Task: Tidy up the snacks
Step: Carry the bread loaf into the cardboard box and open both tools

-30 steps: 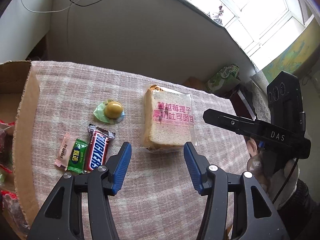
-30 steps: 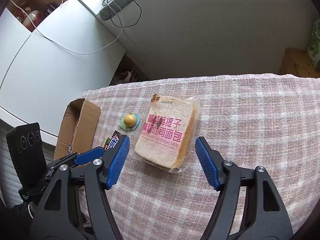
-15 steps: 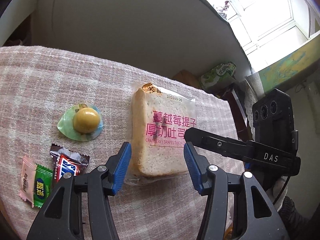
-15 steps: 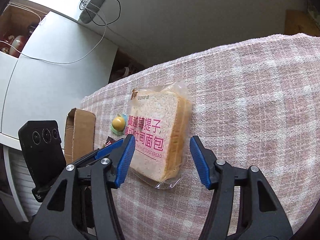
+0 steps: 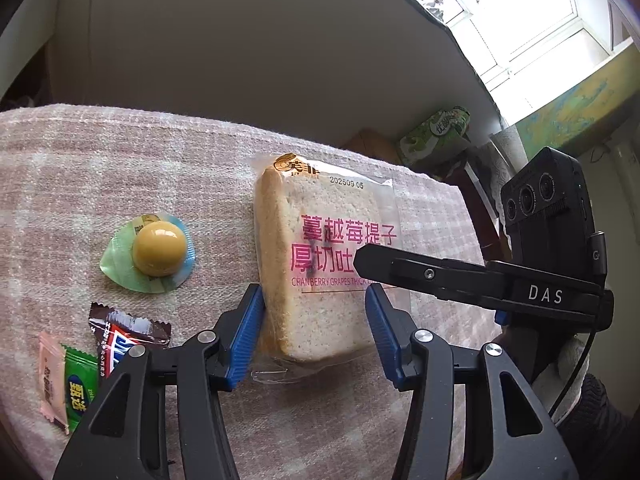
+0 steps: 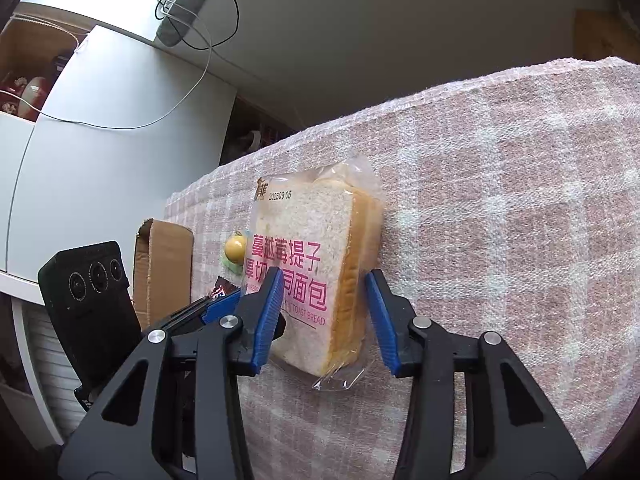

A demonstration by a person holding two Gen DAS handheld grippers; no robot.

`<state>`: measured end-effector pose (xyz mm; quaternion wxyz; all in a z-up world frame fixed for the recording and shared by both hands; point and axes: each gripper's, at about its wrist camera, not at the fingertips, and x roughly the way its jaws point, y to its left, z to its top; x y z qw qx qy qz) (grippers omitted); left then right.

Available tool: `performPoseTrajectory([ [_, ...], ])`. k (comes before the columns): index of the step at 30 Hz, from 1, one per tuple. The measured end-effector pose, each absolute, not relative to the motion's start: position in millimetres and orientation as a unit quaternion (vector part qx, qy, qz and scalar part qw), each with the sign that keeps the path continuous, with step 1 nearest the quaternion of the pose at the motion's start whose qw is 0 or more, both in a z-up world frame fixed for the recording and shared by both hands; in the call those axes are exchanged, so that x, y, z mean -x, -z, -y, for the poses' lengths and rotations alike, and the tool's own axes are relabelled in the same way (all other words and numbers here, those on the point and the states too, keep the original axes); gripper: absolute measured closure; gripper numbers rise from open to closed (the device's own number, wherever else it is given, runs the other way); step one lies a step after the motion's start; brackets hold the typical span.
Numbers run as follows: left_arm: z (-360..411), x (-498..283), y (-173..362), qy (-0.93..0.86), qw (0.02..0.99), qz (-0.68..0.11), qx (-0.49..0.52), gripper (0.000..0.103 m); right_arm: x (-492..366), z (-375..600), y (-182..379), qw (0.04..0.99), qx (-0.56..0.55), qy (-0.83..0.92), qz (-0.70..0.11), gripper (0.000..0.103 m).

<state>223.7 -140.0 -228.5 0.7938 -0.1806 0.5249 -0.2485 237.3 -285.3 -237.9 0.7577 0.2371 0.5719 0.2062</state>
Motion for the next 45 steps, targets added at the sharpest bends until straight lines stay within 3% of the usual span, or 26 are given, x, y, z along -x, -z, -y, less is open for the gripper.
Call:
performPoseTrajectory([
  [15, 116, -191, 197, 0.244, 0.818, -0.494, 0.163, 0.052, -225, 251, 202, 0.769, -0.213, -0.233, -0.556, 0.060],
  [30, 15, -141, 159, 0.192, 0.847, -0.457, 0.194, 0.052, -215, 142, 166, 0.765, -0.161, -0.297, -0.548, 0.060],
  [45, -71, -87, 158, 0.118, 0.859, -0.437, 0.238, 0.052, -199, 36, 168, 0.738, -0.100, -0.355, -0.564, 0.060],
])
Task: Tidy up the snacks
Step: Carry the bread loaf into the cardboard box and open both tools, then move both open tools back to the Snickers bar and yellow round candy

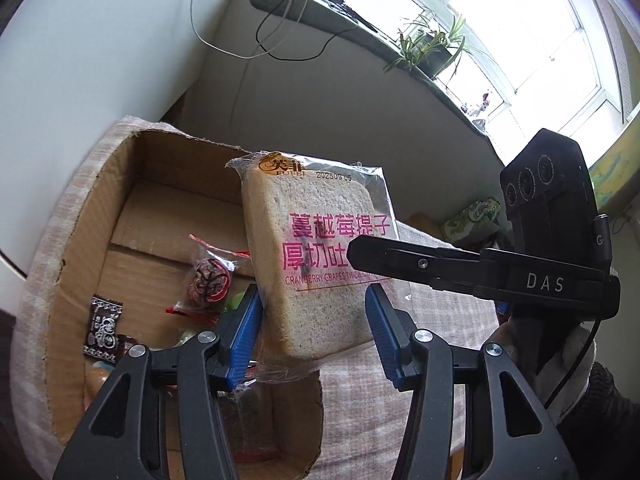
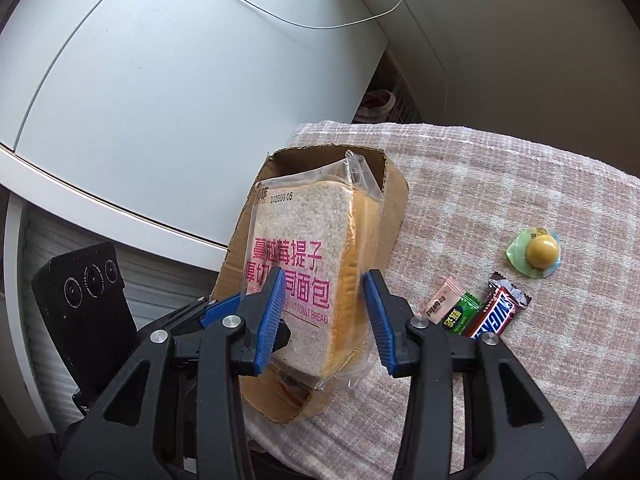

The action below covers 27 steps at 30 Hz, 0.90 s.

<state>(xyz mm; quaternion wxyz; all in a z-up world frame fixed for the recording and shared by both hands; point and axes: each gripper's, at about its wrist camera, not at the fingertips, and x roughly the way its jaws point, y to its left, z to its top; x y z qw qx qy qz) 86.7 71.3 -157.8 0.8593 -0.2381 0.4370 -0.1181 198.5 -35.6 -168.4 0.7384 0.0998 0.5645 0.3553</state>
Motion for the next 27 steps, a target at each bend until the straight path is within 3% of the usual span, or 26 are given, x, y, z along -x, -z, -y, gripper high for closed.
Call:
performPoseTrajectory([
  [11, -113, -63, 164, 0.045, 0.866, -0.438, 0.238, 0.056, -189, -21, 173, 0.732, -0.033, -0.371, -0.571, 0.058],
  [27, -121, -54, 164, 0.019, 0.871, -0.435, 0.228, 0.056, -190, -3, 164, 0.745, -0.032, -0.363, -0.559, 0.054],
])
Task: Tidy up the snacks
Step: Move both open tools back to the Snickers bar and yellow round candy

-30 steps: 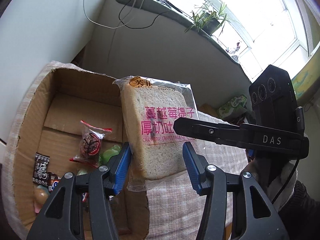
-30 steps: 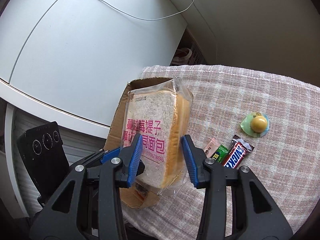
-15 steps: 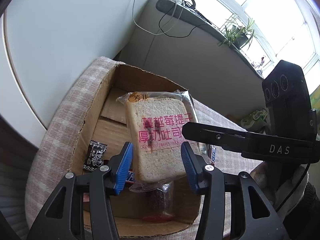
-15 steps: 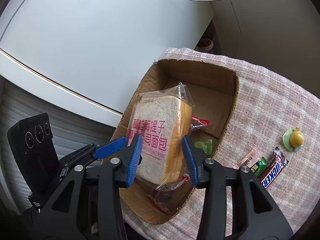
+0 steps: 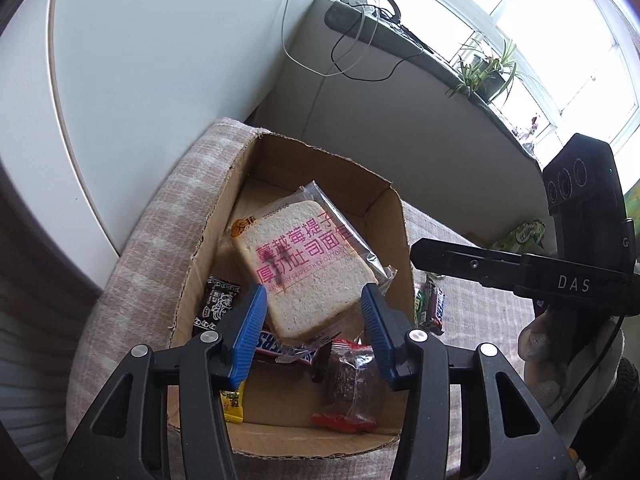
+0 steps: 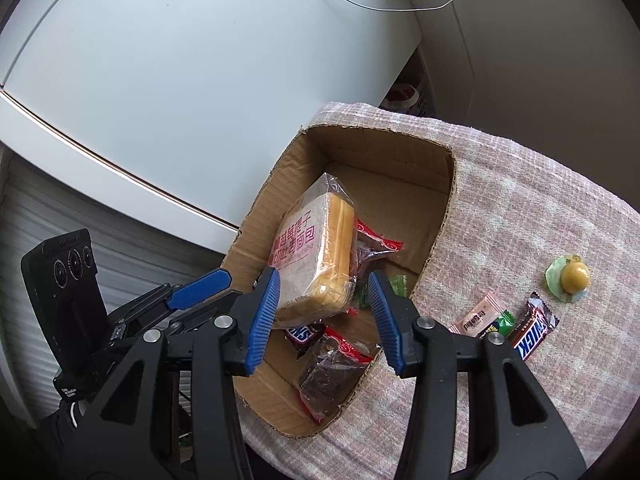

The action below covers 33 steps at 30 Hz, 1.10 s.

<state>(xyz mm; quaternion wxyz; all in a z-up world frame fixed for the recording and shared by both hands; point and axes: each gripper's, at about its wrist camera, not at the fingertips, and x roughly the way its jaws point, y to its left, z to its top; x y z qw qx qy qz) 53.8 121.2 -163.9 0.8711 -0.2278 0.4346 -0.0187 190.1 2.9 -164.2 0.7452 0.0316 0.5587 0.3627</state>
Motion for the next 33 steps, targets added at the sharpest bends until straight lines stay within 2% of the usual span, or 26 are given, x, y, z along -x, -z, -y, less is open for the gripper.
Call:
performPoseTrajectory([
  [3, -117, -51, 161, 0.021, 0.873, -0.432, 0.226, 0.056, -191, 8, 157, 0.751, -0.031, -0.360, -0.552, 0.053],
  [7, -102, -47, 152, 0.031, 0.879, -0.424, 0.215, 0.056, -194, 33, 146, 0.769, -0.024, -0.346, -0.536, 0.045],
  [13, -63, -51, 145, 0.070, 0.883, -0.418, 0.202, 0.056, -206, 84, 142, 0.794, 0.000, -0.307, -0.525, 0.045],
  [24, 36, -82, 161, 0.126, 0.876, -0.435, 0.164, 0.056, -227, 134, 181, 0.796, 0.065, -0.284, -0.530, 0.045],
  [28, 57, -94, 174, 0.120, 0.876, -0.443, 0.150, 0.056, -229, 127, 197, 0.785, 0.114, -0.297, -0.532, 0.054],
  [33, 72, -110, 192, 0.101, 0.876, -0.451, 0.139, 0.056, -241, 122, 216, 0.779, 0.130, -0.299, -0.536, 0.057],
])
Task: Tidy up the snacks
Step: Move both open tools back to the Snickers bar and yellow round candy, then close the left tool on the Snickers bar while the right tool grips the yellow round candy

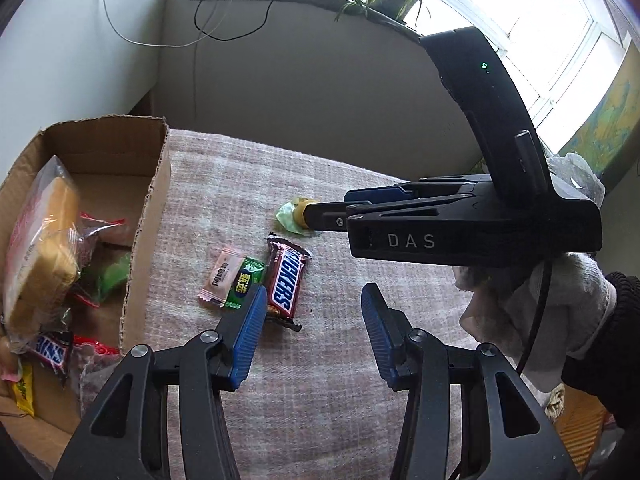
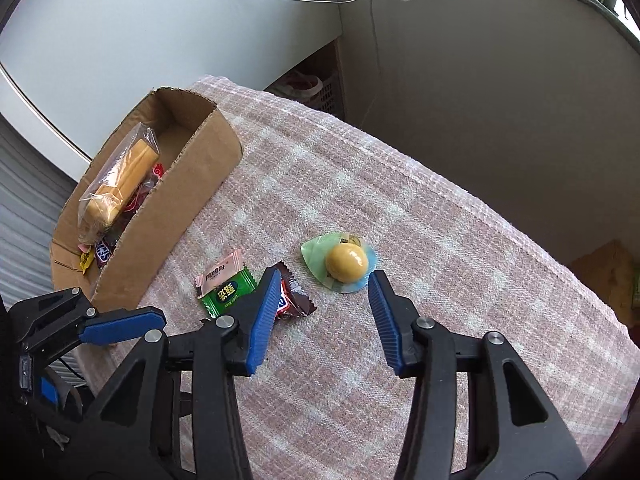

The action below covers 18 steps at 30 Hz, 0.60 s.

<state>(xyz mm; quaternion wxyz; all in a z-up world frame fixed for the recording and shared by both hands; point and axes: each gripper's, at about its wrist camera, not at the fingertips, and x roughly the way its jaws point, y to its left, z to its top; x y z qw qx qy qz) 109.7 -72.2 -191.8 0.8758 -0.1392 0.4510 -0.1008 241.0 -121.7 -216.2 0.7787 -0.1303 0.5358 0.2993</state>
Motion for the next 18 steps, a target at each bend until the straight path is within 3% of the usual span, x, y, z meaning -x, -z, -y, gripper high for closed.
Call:
performPoseTrajectory([
  [5, 75, -121, 207, 0.079, 0.878, -0.453, 0.136, 0.056, -250, 117, 228, 0.773, 0.132, -0.313, -0.536, 0.073],
  [18, 80, -138, 229, 0.070, 0.874, -0.467, 0.117, 0.060, -254, 108, 244, 0.766, 0.166, -0.311, -0.538, 0.073],
])
